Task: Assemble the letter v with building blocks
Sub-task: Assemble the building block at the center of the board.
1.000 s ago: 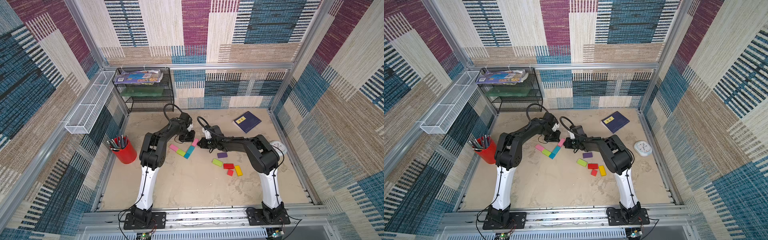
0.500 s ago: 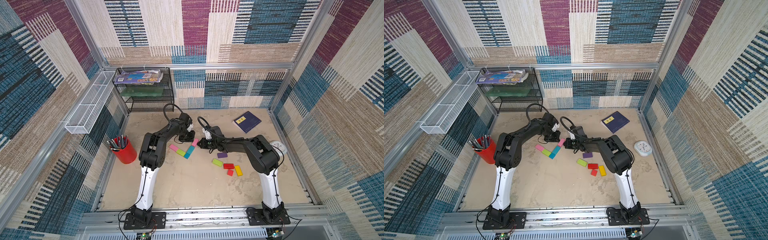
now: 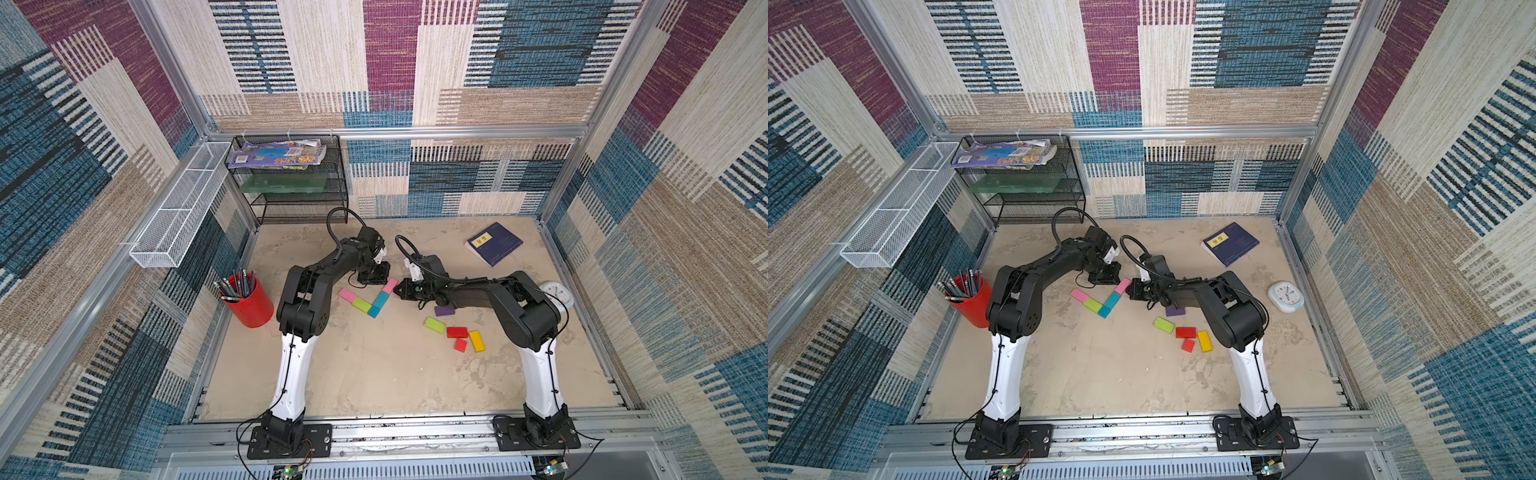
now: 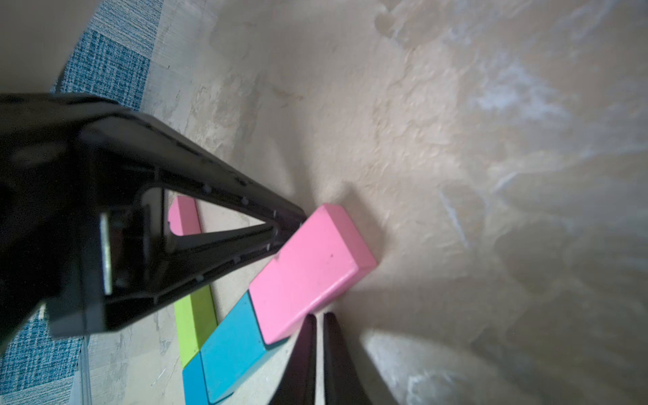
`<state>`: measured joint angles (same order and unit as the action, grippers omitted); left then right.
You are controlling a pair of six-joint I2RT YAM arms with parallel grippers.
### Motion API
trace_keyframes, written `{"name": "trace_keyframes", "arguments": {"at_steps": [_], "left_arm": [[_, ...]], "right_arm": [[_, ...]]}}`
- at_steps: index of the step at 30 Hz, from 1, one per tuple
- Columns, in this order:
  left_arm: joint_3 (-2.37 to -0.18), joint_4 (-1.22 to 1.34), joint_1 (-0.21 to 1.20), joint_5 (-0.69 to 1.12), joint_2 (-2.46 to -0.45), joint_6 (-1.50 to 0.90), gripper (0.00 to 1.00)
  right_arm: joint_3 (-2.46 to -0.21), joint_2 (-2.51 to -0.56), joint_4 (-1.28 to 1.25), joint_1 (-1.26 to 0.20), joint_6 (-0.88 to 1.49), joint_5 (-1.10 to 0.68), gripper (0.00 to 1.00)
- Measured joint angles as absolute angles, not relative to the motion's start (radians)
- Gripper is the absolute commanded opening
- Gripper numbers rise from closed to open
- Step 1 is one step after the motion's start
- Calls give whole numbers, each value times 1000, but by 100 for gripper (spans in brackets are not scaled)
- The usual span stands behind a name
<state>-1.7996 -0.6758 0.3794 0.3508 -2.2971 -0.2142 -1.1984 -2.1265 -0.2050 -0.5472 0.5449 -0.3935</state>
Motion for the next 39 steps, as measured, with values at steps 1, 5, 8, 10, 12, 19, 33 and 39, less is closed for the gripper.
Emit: {"name": "trace_keyframes", "arguments": {"at_steps": [1, 5, 8, 10, 12, 19, 33, 39], "left_arm": [[-1799, -675, 379, 354, -2297, -214, 1], [-1795, -671, 380, 367, -2297, -214, 1], [-1794, -671, 381, 368, -2297, -214, 1], [-1798, -675, 381, 363, -2297, -214, 3], [-1805, -683, 379, 349, -2297, -215, 5], [-1825, -746, 358, 213, -2278, -215, 10], [-1642, -639, 350, 99, -2040, -226, 12], [-1505, -572, 350, 88, -1912, -244, 17]], "right_arm": [[-1195, -2125, -207, -544, 545, -394, 12], [-1177, -2117, -220, -537, 549, -400, 13], [-1169, -2111, -221, -533, 549, -401, 14], [-1169, -2107, -220, -533, 549, -401, 14], [-1169, -2104, -213, -532, 548, -400, 14], [-1170, -2103, -210, -532, 548, -401, 14], [-1190, -2109, -189, -535, 541, -409, 15], [-1138, -2005, -88, -539, 529, -371, 23]]}}
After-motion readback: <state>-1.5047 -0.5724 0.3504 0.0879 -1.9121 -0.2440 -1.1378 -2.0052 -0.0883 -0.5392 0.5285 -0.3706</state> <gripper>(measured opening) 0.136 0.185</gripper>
